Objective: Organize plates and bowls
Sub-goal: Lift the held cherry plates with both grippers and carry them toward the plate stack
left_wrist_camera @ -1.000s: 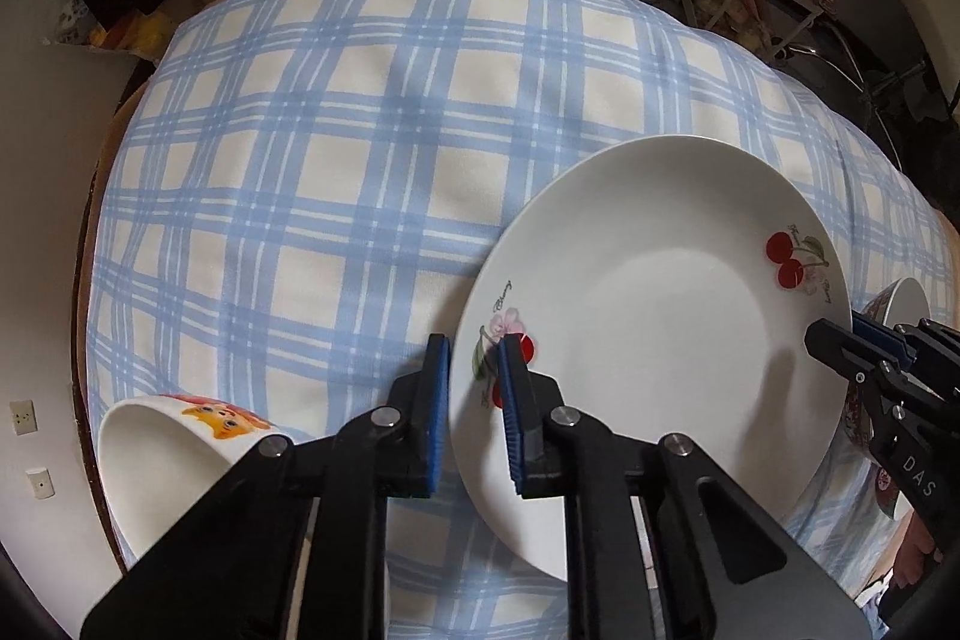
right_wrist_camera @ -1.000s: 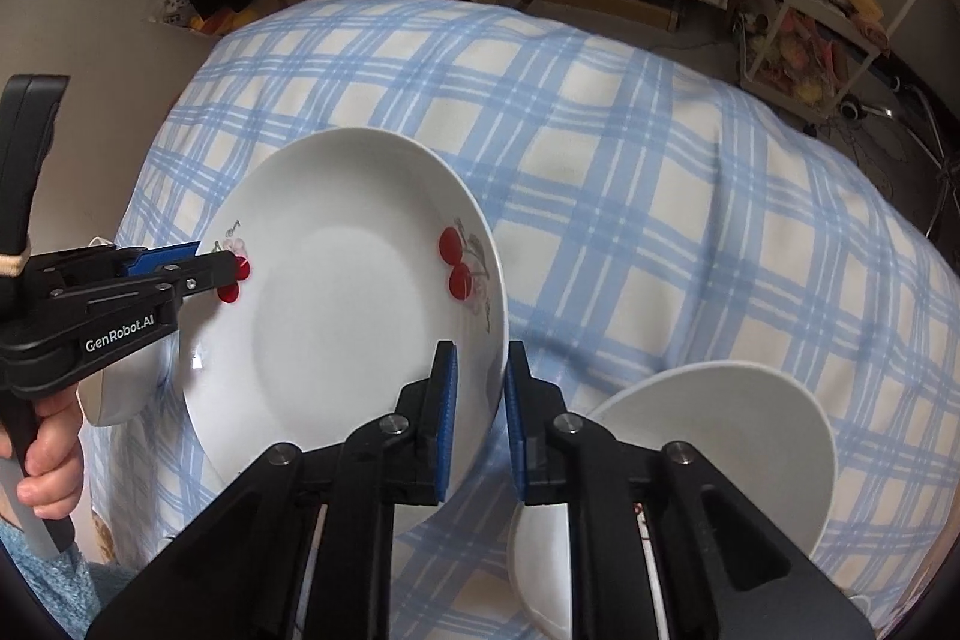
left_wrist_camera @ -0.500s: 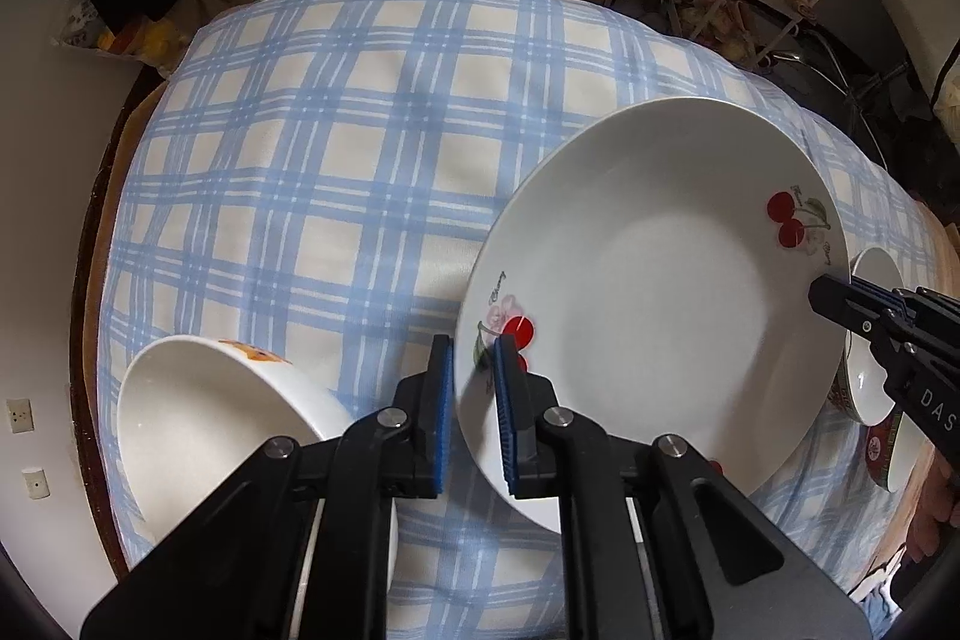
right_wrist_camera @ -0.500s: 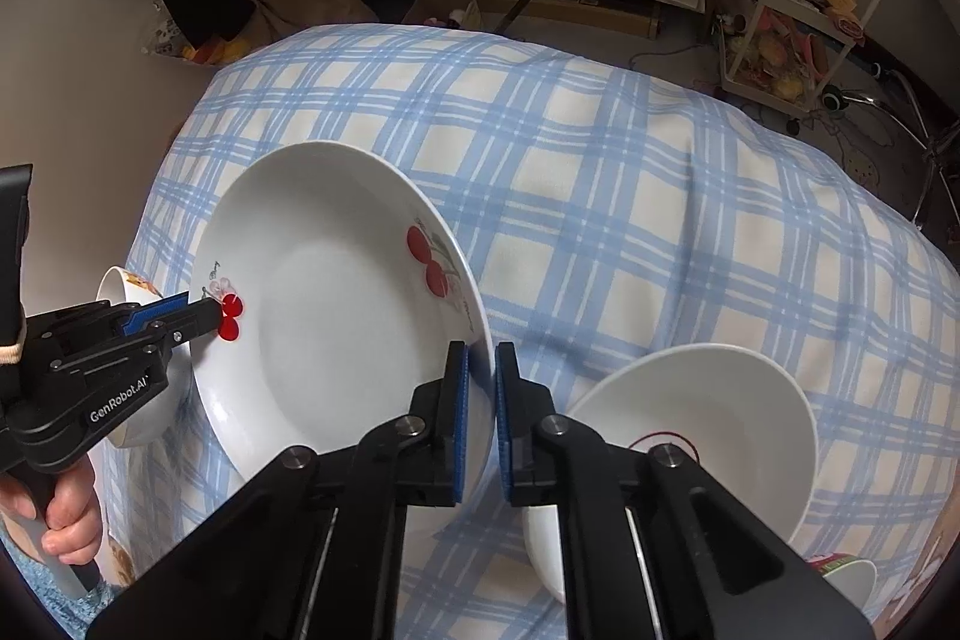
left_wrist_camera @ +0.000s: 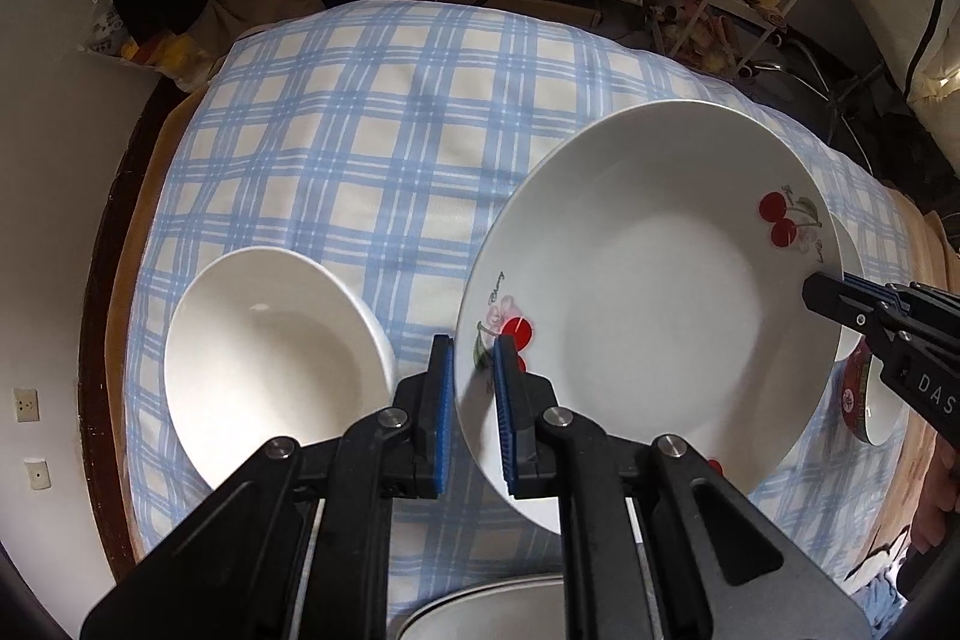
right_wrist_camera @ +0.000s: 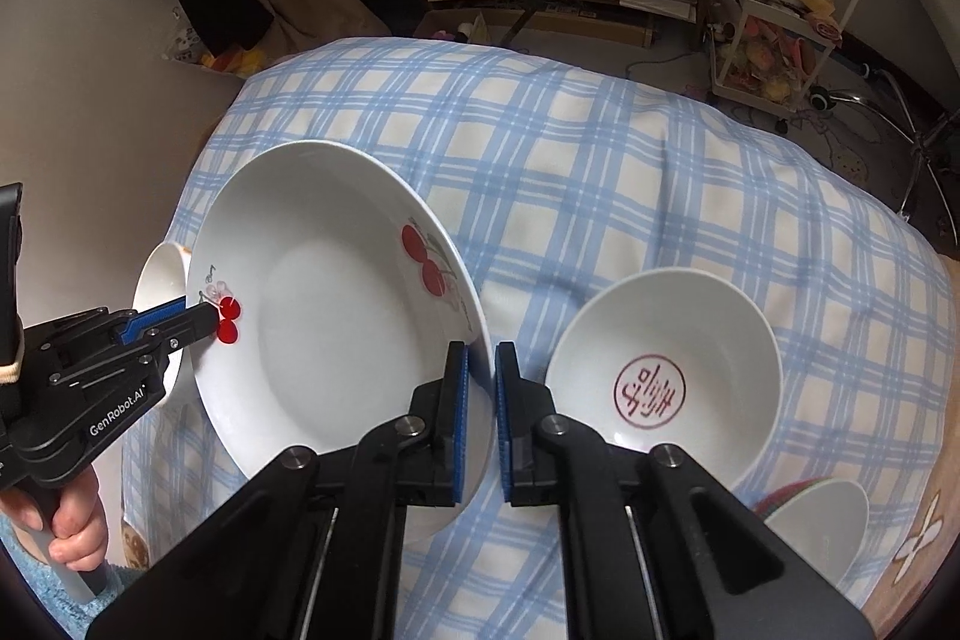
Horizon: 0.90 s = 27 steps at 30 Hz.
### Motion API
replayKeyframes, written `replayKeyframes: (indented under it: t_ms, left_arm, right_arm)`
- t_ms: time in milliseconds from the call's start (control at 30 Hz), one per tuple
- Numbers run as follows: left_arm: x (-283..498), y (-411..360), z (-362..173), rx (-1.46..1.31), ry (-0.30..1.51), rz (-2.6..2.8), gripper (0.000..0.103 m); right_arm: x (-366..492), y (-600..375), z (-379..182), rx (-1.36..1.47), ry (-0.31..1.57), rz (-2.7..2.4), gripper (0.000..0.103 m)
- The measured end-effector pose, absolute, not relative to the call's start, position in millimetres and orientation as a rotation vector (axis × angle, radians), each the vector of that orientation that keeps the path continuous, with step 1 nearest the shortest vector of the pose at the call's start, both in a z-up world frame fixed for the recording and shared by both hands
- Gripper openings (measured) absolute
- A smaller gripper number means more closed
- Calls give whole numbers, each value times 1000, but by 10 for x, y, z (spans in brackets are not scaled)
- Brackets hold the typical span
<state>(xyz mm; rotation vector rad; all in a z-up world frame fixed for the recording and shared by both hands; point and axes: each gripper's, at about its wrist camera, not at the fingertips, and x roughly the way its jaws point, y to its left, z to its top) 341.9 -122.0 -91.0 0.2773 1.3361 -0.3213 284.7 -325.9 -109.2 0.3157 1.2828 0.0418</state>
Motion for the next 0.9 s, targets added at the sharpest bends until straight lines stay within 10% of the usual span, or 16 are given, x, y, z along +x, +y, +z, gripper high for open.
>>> replayKeyframes:
  t_ms: [900]
  left_arm:
    - [2047,-461,-716,287,1330,-279,13]
  right_arm:
    - [1556,-2544,-969,303,1278,80,10]
